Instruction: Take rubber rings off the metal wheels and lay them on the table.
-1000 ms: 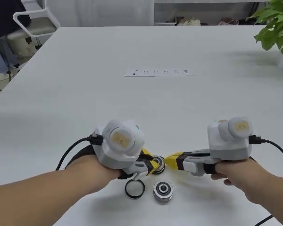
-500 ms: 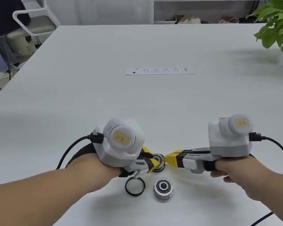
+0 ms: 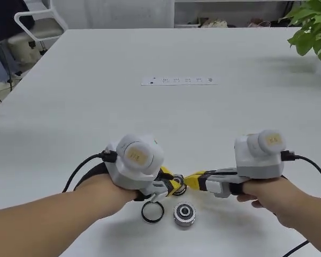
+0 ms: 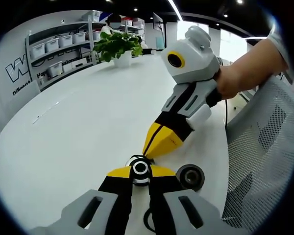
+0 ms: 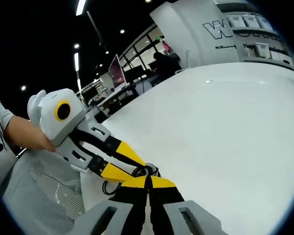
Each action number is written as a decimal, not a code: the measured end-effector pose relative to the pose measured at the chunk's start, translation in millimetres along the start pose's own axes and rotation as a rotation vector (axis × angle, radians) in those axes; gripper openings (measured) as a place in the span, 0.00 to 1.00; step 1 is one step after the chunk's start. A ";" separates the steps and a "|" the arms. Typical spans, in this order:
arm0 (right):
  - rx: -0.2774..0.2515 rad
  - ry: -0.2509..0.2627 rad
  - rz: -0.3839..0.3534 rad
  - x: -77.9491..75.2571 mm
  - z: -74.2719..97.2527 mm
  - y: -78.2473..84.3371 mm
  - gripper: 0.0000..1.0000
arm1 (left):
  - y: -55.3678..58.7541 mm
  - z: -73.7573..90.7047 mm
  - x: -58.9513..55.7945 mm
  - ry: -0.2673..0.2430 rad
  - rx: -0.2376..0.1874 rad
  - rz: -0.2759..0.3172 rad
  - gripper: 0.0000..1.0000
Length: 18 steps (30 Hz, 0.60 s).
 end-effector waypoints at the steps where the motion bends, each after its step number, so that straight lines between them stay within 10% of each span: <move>1: 0.001 -0.002 -0.002 0.6 -0.2 0.0 0.00 | 0.0 -0.1 0.0 0.000 0.000 -0.001 0.07; 18: -0.014 -0.056 0.037 6.4 -4.2 -1.6 0.00 | 1.2 0.3 -1.0 0.000 -0.009 -0.001 0.07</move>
Point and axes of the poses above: the centre of the closed fingertips' face, and the gripper's own axes: z roughly backward along the fingers, x roughly to its left, y roughly out of its underside, the point moved 9 cm from there along z, roughly backward along the fingers
